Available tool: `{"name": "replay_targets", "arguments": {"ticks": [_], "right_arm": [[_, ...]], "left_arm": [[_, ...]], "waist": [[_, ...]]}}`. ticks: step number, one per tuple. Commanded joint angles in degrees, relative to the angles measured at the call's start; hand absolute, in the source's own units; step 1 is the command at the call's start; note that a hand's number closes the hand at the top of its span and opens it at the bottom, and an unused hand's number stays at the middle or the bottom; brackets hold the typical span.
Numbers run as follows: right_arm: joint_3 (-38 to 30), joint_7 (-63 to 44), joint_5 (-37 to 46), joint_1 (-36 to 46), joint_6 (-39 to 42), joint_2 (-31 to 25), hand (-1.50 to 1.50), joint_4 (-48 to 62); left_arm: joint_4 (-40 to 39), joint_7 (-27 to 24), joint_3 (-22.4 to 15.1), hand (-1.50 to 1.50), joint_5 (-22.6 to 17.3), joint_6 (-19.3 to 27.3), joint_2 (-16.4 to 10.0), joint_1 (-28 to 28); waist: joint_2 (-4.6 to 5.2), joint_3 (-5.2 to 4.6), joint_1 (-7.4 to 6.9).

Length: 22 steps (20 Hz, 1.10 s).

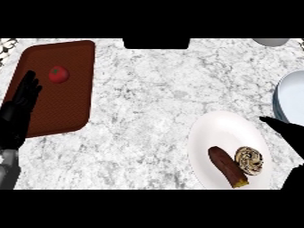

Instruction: Pick the cupcake from the plate and place it in the bowl

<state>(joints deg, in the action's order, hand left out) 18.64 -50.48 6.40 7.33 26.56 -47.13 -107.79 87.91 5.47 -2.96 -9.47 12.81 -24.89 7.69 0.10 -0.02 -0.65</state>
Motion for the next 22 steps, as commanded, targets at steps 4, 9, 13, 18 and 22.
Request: {"name": "replay_targets", "arguments": {"ticks": [4,9,13,18,22], "right_arm": [[2.2,6.6,14.9,2.3,-1.5,3.0,-1.5,5.0],[1.7,6.9,20.5,1.3,-1.5,9.8,-1.5,7.1],[1.2,7.0,21.7,-0.1,0.9,13.7,-1.5,8.9],[3.6,2.7,25.6,-4.3,2.4,16.7,-1.5,3.8],[-0.2,11.6,29.8,-3.6,1.0,18.0,-1.5,12.2]], "left_arm": [[5.2,1.1,-0.6,0.0,2.7,1.0,2.2,-3.7],[2.3,-1.2,3.2,0.0,2.7,-1.9,3.1,-3.8],[-0.1,3.1,5.1,0.0,3.2,-3.7,2.6,1.9],[-2.8,3.7,5.5,0.0,4.6,-4.4,4.0,5.1],[1.4,3.5,5.0,0.0,8.0,-3.5,6.4,1.1]], "waist": [[-0.17,0.06,0.09],[-0.14,0.02,0.4],[-0.11,0.02,0.65],[-0.12,0.01,0.98],[-0.11,0.03,0.66]]}}
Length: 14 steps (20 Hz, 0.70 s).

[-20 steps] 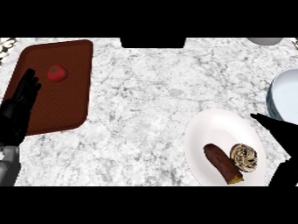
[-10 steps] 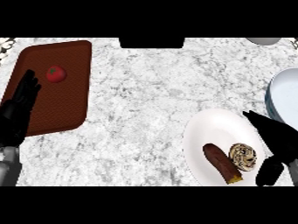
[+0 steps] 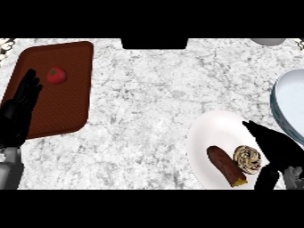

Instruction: Pick the cupcake from the plate and place it in the bowl

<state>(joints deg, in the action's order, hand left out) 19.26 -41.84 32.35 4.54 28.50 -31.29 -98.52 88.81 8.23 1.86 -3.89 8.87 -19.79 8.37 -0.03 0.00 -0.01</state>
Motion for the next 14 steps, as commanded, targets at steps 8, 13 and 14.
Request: {"name": "replay_targets", "arguments": {"ticks": [8,13,14], "right_arm": [[-1.8,4.0,9.5,-0.4,-0.3,7.1,-1.5,6.4],[-4.9,10.0,7.4,-1.0,0.6,8.2,1.5,9.3],[-2.0,10.5,9.9,0.6,0.9,8.6,1.5,9.9]], "left_arm": [[-4.7,-1.1,4.6,0.0,1.6,-3.6,1.3,4.1],[-2.8,-1.9,5.0,0.0,2.2,-4.6,2.3,1.4],[-4.6,-3.0,3.3,0.0,4.6,-2.4,4.1,2.1]], "waist": [[0.05,0.0,0.11],[0.03,0.0,0.08],[0.06,0.0,0.06]]}}
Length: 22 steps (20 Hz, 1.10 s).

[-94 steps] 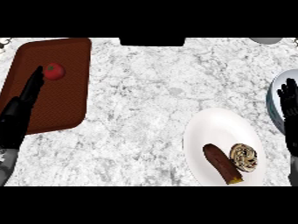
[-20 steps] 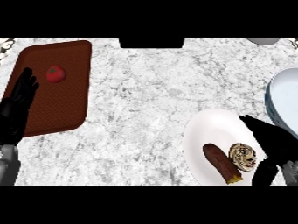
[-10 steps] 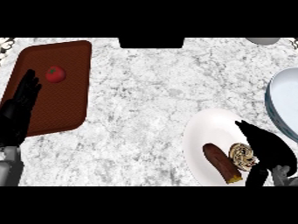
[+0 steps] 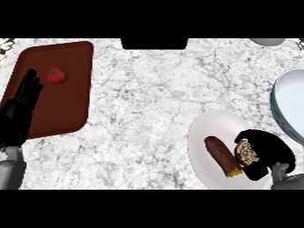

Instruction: Pick the cupcake from the plate and place it in the bowl

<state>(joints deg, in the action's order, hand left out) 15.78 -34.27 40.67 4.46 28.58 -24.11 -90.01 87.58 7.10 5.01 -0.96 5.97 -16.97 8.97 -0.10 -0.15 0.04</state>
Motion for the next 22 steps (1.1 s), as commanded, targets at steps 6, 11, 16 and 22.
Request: {"name": "replay_targets", "arguments": {"ticks": [6,11,16,22], "right_arm": [[-1.3,11.4,3.0,4.8,-5.2,2.4,1.5,12.7],[-1.9,11.9,7.2,5.0,-9.9,3.9,1.5,14.2],[9.0,31.4,8.0,-3.2,-8.4,-5.5,1.5,-2.8],[9.0,50.2,8.2,-12.0,-16.3,-18.8,1.5,-17.0]], "left_arm": [[2.7,2.0,0.8,0.0,0.4,-1.1,0.2,-0.2],[1.2,-0.2,2.4,0.0,0.3,-2.2,0.0,-1.1],[1.7,0.7,1.2,0.0,1.4,-0.4,1.4,-1.6],[0.1,1.0,3.6,0.0,0.1,-1.7,-0.8,-0.9]], "waist": [[0.19,0.18,-0.49],[0.14,0.16,-0.34],[-0.6,0.15,0.71],[-0.45,0.15,2.4]]}}
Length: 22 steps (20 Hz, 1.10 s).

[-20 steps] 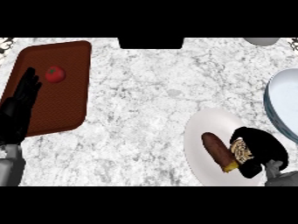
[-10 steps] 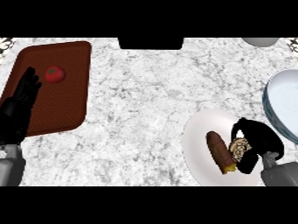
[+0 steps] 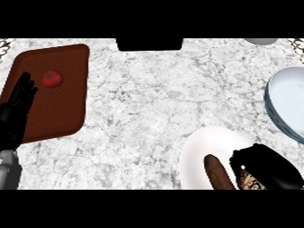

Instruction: Pick the cupcake from the plate and place it in the bowl

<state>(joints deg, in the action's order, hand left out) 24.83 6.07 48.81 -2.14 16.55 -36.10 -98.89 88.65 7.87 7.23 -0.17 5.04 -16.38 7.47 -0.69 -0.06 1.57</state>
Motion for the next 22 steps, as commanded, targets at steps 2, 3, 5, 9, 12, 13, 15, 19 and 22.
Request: {"name": "replay_targets", "arguments": {"ticks": [2,3,5,9,12,13,15,19,22], "right_arm": [[-6.2,13.8,-2.3,-9.4,-7.3,-12.1,1.5,-11.9],[-8.3,13.6,-3.9,-12.4,-8.1,-12.9,1.5,-16.6],[-16.2,15.5,-9.7,-12.4,-10.3,-13.2,1.5,-18.9],[-29.5,16.7,-22.4,-14.0,-12.0,-11.1,1.5,-22.5],[-38.3,16.3,-33.2,-15.0,-8.7,-10.6,1.5,-24.0],[-41.0,15.7,-36.3,-17.0,-6.8,-10.8,1.5,-25.6],[-47.9,14.5,-43.9,-16.9,-2.9,-12.1,1.5,-25.3],[-55.5,12.0,-49.7,-12.2,3.2,-14.9,1.5,-17.2],[-59.9,15.2,-51.5,-13.4,7.3,-13.5,1.5,-14.0]], "left_arm": [[2.8,0.3,1.0,0.0,-0.6,-0.9,-1.1,-2.5],[1.4,-0.1,0.7,0.0,-0.2,-0.2,-0.2,-2.0],[3.1,1.4,0.3,0.0,0.0,0.1,-0.1,-2.3],[2.1,0.0,1.9,0.0,-0.9,0.2,-0.2,-3.1],[4.6,1.0,0.7,0.0,-0.1,-0.3,-0.5,-3.4],[1.9,-1.1,1.4,0.0,-0.5,-0.7,-0.3,-2.9],[2.9,1.2,0.9,0.0,-0.4,-0.3,-0.1,-2.3],[0.1,-1.6,-0.3,0.0,0.8,0.3,2.1,-0.6],[-1.1,-0.4,0.9,0.0,-0.8,-2.5,0.3,0.9]], "waist": [[0.02,0.09,0.41],[-0.03,0.04,1.34],[-0.25,0.08,1.81],[-0.3,0.06,2.61],[-0.06,0.07,1.37],[0.09,0.0,1.75],[0.09,0.01,1.39],[0.66,0.02,-0.9],[0.6,0.06,-0.84]]}}
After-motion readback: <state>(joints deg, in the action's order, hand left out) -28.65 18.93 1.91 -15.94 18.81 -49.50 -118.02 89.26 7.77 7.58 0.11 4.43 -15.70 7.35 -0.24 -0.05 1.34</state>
